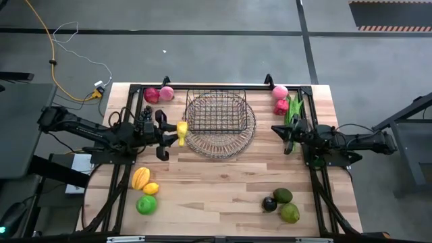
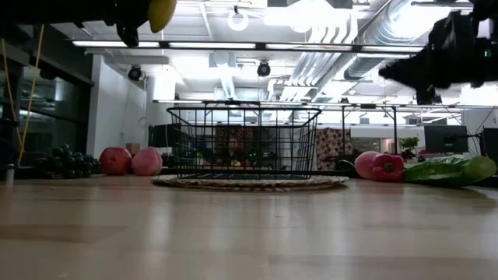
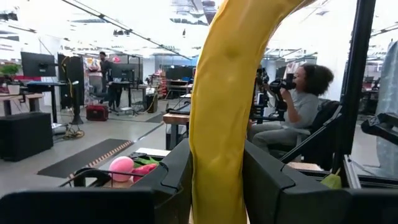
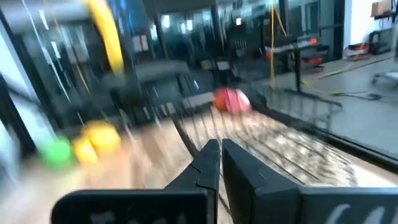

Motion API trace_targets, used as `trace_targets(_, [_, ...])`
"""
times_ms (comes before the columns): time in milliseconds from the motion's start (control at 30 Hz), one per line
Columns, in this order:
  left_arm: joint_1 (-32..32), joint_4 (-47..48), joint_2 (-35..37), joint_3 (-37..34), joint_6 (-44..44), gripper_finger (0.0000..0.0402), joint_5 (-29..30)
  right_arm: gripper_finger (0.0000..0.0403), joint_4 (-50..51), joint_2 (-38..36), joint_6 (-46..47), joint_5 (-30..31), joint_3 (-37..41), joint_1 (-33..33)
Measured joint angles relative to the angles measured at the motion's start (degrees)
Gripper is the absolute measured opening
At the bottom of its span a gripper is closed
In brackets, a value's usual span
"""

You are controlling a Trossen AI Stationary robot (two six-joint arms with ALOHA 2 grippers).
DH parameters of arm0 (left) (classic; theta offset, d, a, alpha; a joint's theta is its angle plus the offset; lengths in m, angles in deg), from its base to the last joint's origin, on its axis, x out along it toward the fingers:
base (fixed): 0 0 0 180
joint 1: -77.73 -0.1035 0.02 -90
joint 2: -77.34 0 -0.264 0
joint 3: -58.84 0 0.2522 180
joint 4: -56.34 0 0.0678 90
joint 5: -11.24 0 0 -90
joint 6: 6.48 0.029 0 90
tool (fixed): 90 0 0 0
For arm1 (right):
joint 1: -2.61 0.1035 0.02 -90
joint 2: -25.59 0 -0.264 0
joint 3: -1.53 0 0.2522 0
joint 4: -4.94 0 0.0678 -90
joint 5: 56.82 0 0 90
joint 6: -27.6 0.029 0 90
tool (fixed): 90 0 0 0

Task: Build produce basket
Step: Put the banana into the wire basket

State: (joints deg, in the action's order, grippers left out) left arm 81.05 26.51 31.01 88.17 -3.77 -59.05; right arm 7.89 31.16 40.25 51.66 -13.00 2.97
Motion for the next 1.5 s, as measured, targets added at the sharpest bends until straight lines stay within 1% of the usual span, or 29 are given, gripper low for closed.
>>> trace_targets(67, [-0.5, 0.0, 0.0, 0.0, 0.0, 0.0094, 0.0, 0.0012, -5.1, 0.1, 2.5, -0.4, 0.1, 0.0])
trace_targets(133, [-1.1, -0.1, 0.0, 0.0, -0.4, 0.0094, -0.1, 0.0012, -7.9, 1.3, 2.4, -4.0, 0.1, 0.0])
trace_targets(233, [-2.0, -1.8, -0.5, 0.0, -1.0, 0.0094, -1.5, 0.0012, -14.9, 5.9, 2.2, -10.1, 0.1, 0.4])
trace_targets(333, [-2.3, -4.5, -2.3, 0.0, -1.0, 0.0094, -3.6, 0.0012, -24.9, 13.7, -1.2, -11.9, 0.2, 1.8])
trace_targets(467, [-2.3, -7.1, -5.3, 0.0, -1.0, 0.0094, -3.9, 0.0012, -39.0, 26.0, -6.4, -12.2, 0.2, 4.0])
trace_targets(567, [-2.3, -8.3, -7.1, 0.1, -1.0, 0.0095, -3.4, 0.0012, -44.4, 34.8, -7.1, -12.2, -0.9, 4.7])
trace_targets(700, [-2.3, -10.4, -9.0, 0.1, -1.0, 0.0095, -2.6, 0.0012, -47.2, 45.5, -8.0, -12.2, -6.1, 4.9])
trace_targets(833, [-2.3, -10.7, -9.6, 0.1, -1.0, 0.0095, -2.6, 0.0012, -47.1, 55.2, -10.6, -12.2, -13.9, 4.9])
trace_targets(1033, [-2.3, -10.7, -9.7, 0.1, -2.6, 0.0095, -2.6, 0.0012, -45.4, 66.7, -13.0, -12.2, -25.2, 4.9])
trace_targets(1233, [-2.3, -10.7, -9.7, 0.1, -4.1, 0.0095, -3.3, 0.0012, -45.3, 73.3, -15.6, -12.2, -31.8, 4.9])
trace_targets(1367, [-2.3, -10.4, -9.7, 0.1, -4.7, 0.0095, -3.3, 0.0012, -45.5, 75.4, -16.5, -12.2, -33.2, 4.9])
trace_targets(1500, [-2.3, -10.4, -9.7, 0.1, -5.5, 0.0095, -3.3, 0.0012, -45.5, 75.5, -16.6, -12.2, -33.2, 4.9])
